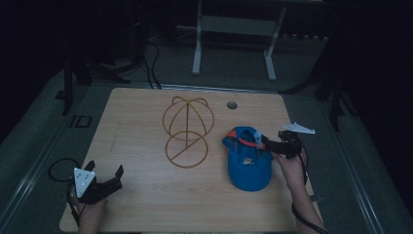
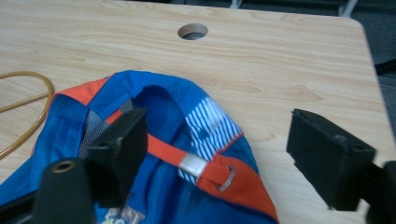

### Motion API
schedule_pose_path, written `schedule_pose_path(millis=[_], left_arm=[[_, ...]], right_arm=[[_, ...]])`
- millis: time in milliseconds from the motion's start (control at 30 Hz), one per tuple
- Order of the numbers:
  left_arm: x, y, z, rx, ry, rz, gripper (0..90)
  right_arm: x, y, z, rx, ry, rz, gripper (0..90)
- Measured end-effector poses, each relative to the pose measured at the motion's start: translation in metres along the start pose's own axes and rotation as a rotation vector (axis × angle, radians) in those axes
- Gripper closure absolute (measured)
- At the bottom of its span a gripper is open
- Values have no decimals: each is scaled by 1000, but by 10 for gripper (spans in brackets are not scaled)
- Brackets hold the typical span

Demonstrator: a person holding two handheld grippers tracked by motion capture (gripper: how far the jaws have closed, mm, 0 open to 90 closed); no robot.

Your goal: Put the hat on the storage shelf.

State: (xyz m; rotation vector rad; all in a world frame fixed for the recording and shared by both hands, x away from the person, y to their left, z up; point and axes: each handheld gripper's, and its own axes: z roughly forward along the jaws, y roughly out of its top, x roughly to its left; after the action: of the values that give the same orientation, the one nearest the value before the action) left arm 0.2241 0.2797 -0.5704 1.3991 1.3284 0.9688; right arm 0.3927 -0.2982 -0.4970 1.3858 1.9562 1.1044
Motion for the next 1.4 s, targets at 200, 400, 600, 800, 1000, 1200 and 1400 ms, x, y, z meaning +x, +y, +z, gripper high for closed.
schedule_pose_path(millis=[200, 400, 600, 800, 1000, 1200, 1400], left_arm=[[-1, 3, -1, 57, -21, -30, 19], [-6, 3, 0, 88, -52, 10, 19], [-9, 3, 0, 107, -78, 40, 19], [-12, 3, 0, 109, -85, 65, 20], [-12, 2, 0, 120, -81, 53, 20], [-10, 2, 1, 131, -70, 43, 20], [-9, 2, 1, 134, -67, 40, 20]], right_arm=[[4, 10, 21, 37, -5, -12, 214], [1, 15, 39, 72, -14, -2, 215], [-3, 12, 57, 127, -19, 16, 215], [-3, 4, 76, 211, -28, 5, 215], [-1, -3, 86, 257, -28, -7, 239], [0, -5, 89, 291, -18, -40, 350], [5, -6, 89, 303, -3, -89, 562]])
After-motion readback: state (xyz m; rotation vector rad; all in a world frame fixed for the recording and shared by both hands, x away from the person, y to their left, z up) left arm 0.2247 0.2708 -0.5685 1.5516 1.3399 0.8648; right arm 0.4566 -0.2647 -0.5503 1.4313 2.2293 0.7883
